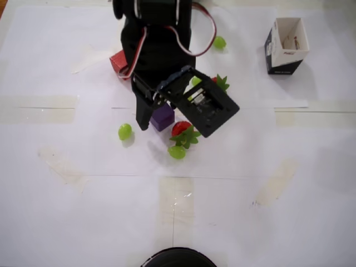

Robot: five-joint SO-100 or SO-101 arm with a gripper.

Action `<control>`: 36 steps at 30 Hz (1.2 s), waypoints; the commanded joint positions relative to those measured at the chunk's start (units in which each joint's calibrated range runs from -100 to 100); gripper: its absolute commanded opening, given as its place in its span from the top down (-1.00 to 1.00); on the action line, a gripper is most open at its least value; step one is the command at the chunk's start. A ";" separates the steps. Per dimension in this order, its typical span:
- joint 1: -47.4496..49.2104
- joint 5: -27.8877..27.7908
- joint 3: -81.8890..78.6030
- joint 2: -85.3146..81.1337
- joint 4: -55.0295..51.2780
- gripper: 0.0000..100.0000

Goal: Put the purple cube on top of the red cube

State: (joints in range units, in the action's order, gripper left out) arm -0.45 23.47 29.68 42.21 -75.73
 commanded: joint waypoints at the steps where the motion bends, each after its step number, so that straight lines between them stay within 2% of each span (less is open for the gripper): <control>1: -0.80 0.39 -0.05 -1.71 0.16 0.48; 12: -1.24 0.83 -1.68 -1.19 1.14 0.63; 31: -0.21 1.42 -2.05 -0.94 2.37 0.64; 36: -0.21 1.81 -2.14 -0.94 2.53 0.71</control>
State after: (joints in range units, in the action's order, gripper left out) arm -1.12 24.59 27.15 42.30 -73.52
